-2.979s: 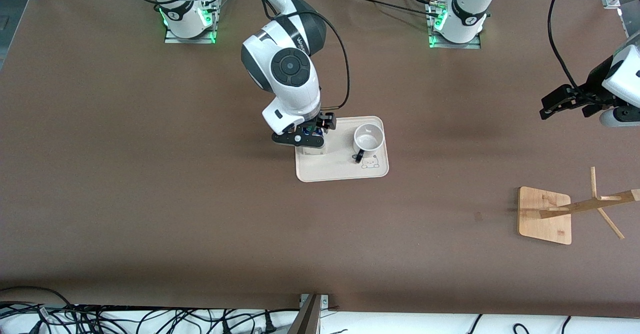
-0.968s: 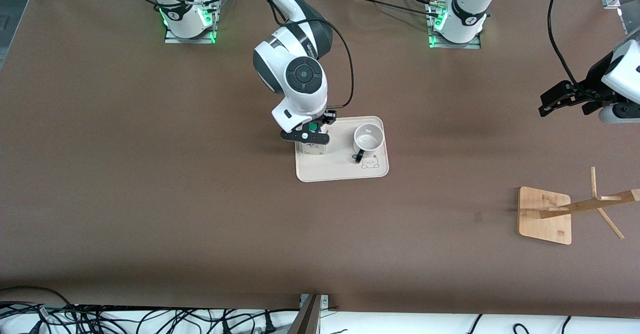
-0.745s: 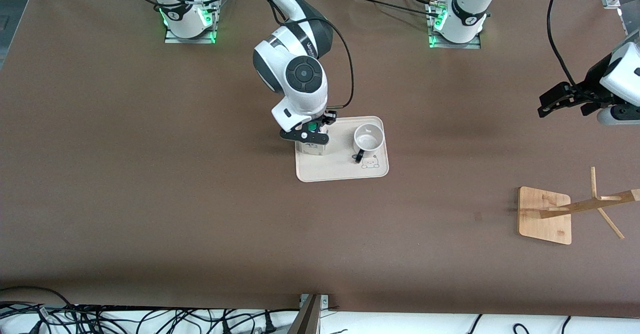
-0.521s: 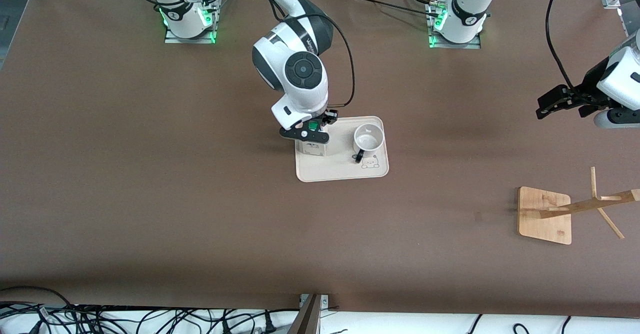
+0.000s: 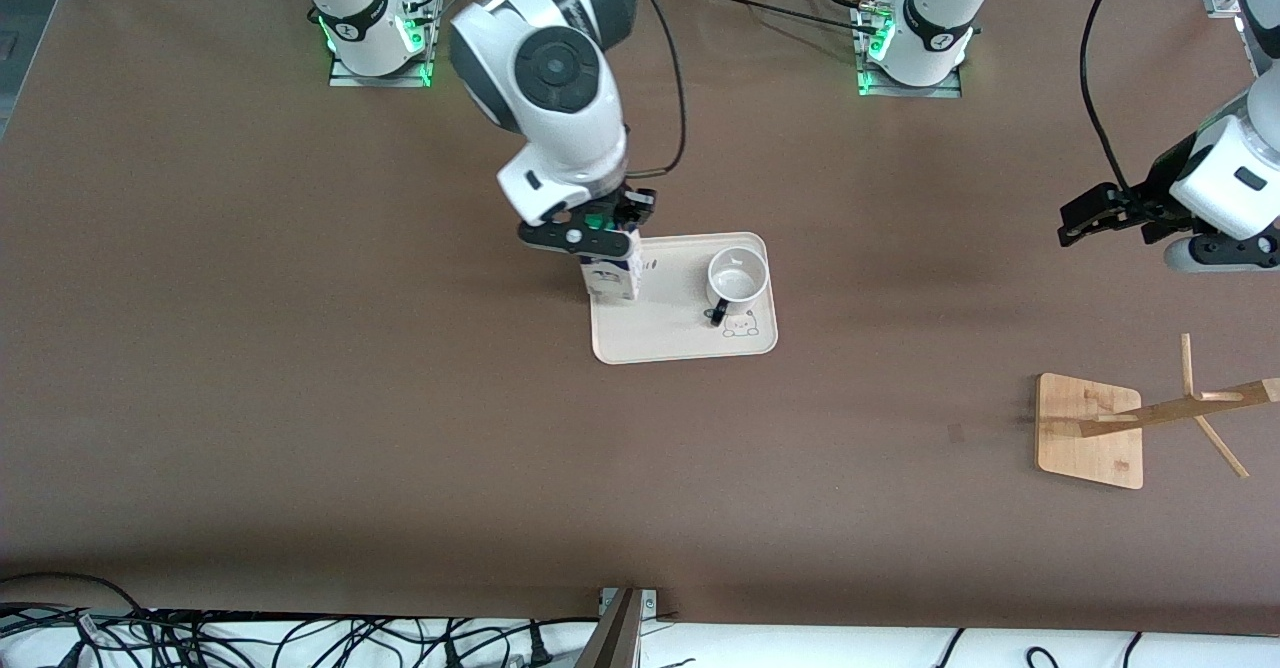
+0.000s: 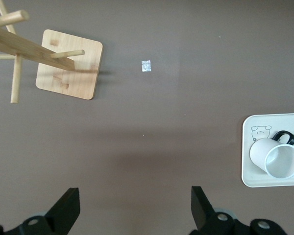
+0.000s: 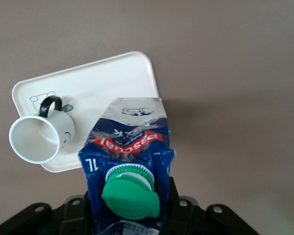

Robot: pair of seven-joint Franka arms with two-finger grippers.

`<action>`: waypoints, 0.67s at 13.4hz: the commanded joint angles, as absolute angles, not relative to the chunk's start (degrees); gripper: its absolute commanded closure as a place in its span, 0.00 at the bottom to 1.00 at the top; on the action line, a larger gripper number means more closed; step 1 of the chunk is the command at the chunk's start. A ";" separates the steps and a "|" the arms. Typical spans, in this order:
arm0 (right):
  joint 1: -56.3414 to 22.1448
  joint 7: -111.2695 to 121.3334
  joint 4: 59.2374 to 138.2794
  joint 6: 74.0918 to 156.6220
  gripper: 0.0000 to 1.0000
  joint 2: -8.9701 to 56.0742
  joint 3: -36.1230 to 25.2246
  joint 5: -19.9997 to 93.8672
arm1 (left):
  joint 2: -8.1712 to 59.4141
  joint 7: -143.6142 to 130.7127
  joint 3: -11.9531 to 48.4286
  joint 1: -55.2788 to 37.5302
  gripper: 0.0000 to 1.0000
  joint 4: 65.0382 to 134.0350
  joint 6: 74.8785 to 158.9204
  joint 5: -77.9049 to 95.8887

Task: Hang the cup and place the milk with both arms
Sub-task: 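Carry the carton off the tray while the left gripper reaches the mug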

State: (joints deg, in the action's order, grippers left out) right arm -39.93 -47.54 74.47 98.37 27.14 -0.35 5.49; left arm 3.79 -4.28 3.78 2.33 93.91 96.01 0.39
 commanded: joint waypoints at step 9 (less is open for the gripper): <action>-17.60 -11.01 77.51 82.88 0.46 15.48 -1.32 2.64 | 8.96 -6.23 9.49 -3.77 0.00 92.99 95.45 0.70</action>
State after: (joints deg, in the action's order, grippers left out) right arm -19.99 -14.67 74.81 83.68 17.79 -1.72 3.37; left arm 7.58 -4.79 8.67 -1.99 93.95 95.97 0.45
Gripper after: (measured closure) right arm 0.458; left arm 0.000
